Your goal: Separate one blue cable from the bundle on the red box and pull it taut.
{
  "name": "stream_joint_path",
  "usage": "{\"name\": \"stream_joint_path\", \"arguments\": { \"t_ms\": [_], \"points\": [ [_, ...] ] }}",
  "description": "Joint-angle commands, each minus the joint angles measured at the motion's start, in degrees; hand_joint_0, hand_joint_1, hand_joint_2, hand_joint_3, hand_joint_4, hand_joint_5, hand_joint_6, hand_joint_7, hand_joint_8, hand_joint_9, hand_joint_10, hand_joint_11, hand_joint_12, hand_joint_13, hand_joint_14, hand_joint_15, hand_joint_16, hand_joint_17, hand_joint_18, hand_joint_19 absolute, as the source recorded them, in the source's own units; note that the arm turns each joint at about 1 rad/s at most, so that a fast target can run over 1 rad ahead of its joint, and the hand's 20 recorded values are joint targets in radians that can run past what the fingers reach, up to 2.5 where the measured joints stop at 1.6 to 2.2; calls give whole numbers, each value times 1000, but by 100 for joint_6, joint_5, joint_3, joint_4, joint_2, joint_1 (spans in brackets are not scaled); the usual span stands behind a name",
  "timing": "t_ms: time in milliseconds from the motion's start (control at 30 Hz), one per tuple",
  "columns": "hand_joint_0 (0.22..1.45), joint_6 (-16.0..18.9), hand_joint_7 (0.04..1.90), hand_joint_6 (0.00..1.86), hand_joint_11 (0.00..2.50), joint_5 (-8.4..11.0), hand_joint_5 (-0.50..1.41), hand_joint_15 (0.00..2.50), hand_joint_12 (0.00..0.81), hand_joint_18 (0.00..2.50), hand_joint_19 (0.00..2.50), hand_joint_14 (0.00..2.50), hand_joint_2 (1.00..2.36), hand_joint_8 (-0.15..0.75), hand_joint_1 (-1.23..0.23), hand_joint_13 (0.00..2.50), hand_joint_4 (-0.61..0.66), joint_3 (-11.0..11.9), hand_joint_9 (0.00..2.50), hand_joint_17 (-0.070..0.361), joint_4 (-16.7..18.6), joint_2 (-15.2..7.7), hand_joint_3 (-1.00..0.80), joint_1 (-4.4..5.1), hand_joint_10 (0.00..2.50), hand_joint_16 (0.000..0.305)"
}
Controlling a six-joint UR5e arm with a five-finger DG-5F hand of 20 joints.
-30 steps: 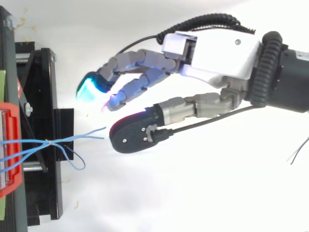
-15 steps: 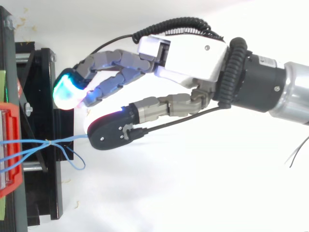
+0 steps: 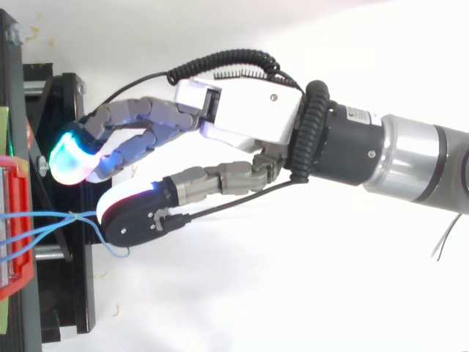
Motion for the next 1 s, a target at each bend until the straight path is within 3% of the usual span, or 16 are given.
{"name": "stream_joint_path", "arguments": {
  "t_ms": [0, 167, 400, 533, 967],
  "points": [
    [424, -36, 718, 502, 113, -3, -167, 153, 370, 21, 293, 6, 1000, 237, -510, 337, 238, 10, 682, 136, 31, -10, -500, 47, 4, 60],
    [426, -177, 724, 502, 124, 14, -164, 165, 372, 47, 298, 7, 1000, 238, -512, 358, 242, 1, 702, 136, 294, -10, -500, 144, 4, 60],
    [439, -168, 755, 502, 166, 14, -150, 205, 371, 132, 322, 9, 1000, 241, -537, 435, 262, 1, 754, 134, 321, -10, -500, 223, 6, 60],
    [457, -1, 824, 502, 192, 5, -129, 240, 363, 182, 349, 10, 1000, 231, -573, 489, 288, 10, 796, 132, 303, -10, -500, 276, 7, 59],
    [521, 509, 1100, 503, 263, -3, -73, 305, 339, 294, 392, 15, 1001, 212, -658, 590, 292, 97, 866, 122, 119, -10, -479, 311, 10, 54]
  ]
}}
